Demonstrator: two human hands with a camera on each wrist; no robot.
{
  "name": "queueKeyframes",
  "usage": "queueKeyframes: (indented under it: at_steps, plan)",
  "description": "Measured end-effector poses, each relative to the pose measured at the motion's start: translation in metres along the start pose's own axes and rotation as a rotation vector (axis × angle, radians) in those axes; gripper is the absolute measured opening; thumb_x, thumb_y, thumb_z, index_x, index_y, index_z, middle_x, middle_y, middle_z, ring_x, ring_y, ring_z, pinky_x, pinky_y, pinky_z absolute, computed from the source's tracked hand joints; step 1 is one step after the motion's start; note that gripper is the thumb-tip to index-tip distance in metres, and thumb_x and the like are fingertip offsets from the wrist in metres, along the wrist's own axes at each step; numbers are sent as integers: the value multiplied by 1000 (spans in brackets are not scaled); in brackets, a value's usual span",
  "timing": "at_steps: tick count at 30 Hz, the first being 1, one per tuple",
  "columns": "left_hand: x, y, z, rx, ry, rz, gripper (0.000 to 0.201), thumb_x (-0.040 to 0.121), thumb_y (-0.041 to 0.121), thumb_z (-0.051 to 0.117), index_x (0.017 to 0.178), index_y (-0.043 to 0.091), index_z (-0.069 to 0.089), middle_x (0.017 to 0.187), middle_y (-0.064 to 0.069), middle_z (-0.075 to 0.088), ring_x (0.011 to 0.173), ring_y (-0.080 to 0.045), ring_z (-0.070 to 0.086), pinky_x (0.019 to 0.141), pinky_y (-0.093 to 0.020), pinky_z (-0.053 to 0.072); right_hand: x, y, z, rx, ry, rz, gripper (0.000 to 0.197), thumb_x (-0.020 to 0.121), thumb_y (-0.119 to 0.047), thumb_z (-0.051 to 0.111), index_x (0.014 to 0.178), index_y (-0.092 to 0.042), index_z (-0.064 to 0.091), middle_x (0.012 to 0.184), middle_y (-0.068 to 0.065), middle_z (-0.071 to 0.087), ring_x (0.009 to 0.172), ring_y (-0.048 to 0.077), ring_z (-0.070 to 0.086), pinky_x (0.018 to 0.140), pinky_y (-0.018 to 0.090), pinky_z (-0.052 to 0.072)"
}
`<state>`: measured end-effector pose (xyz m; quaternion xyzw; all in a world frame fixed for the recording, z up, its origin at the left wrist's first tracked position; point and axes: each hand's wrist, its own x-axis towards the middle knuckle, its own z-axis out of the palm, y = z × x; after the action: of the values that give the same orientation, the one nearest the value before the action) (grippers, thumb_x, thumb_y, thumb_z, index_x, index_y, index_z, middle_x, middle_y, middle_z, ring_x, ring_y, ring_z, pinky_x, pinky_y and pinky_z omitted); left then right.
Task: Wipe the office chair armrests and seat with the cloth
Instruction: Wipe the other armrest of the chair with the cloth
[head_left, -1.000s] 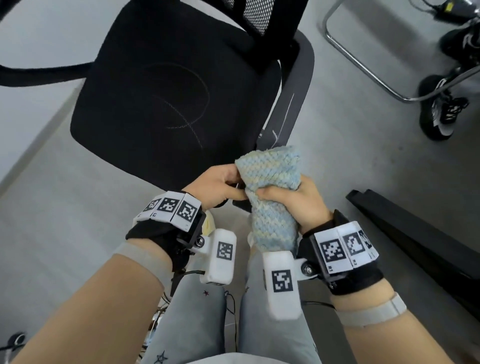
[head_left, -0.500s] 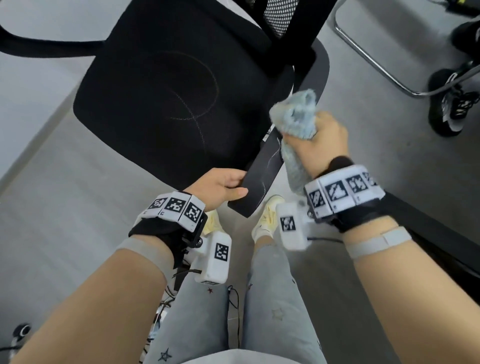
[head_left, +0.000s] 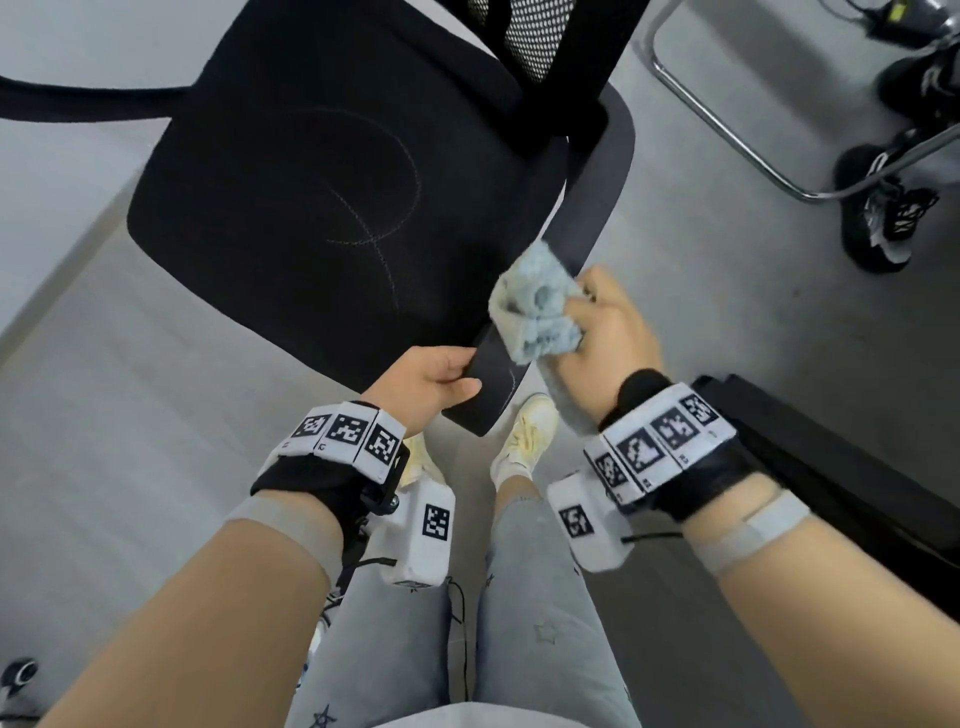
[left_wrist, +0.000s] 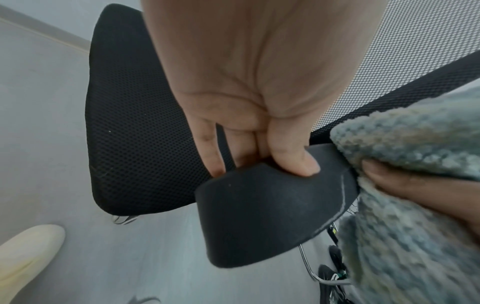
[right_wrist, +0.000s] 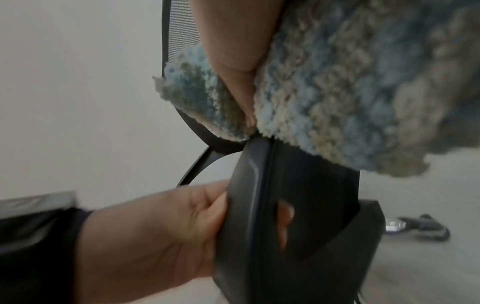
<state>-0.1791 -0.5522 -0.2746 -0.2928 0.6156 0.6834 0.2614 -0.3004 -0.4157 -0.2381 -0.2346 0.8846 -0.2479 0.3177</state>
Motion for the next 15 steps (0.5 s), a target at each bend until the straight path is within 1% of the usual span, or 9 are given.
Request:
queueKeyframes:
  at_steps: [1,3,5,6,8,10,12,13,15]
  plan:
    - [0,0,1,-1,4,1,34,89,-2,46,113,18,60,103,1,68,90,3,65,87,-15,48,-1,3,1,-27,-31,-27,16,82,-25,56,69,-15,58,93,0,38,78,23,44,64,33,34]
    - [1,3,2,-19,-4,0,36,89,-3,45,117,15,58,105,-3,67,88,3,66,86,-14,50,19,6,-9,-58,-21,-16,14,80,-25,56,69,-17,51,92,1,40,78,25,44,64,32,31]
    - [4,8,4,-12,-18,13,34,90,-2,44,117,12,58,105,-5,67,88,0,66,88,-18,50,50,7,-24,-27,56,73,19,75,-29,59,73,-16,46,92,4,43,81,29,49,65,34,35]
    - [6,11,5,-3,-21,22,33,90,-2,43,117,9,58,106,-7,67,91,-4,66,90,-20,50,64,7,-33,25,105,126,22,74,-32,60,71,-17,45,92,5,45,83,30,51,67,35,39]
    - [11,16,9,9,-25,39,33,91,-1,43,119,5,57,109,-10,67,99,-13,65,94,-24,49,80,4,-44,111,178,183,29,77,-33,62,62,-22,39,93,2,43,82,26,50,73,36,44]
    - [16,18,10,7,-34,44,32,91,1,43,118,6,59,106,-6,69,99,-13,65,94,-24,50,74,3,-40,140,200,205,26,79,-31,60,70,-20,38,88,-1,43,80,25,48,77,39,47]
    - [18,19,10,-22,-44,41,29,91,1,44,112,11,61,97,3,71,93,-6,67,88,-20,51,49,6,-27,146,132,172,23,80,-25,57,73,-19,37,91,5,44,81,29,50,73,39,45]
    - [19,19,10,-31,-45,32,28,91,1,44,111,11,61,96,5,71,91,-4,67,86,-18,51,33,9,-19,136,78,116,20,81,-23,57,72,-18,40,93,8,45,81,30,51,71,40,44]
    - [20,18,9,-23,-32,11,28,91,3,44,113,5,60,103,-6,70,97,-10,65,90,-23,51,13,16,-12,43,-20,7,16,81,-24,59,69,-19,50,100,8,46,83,28,50,67,37,43]
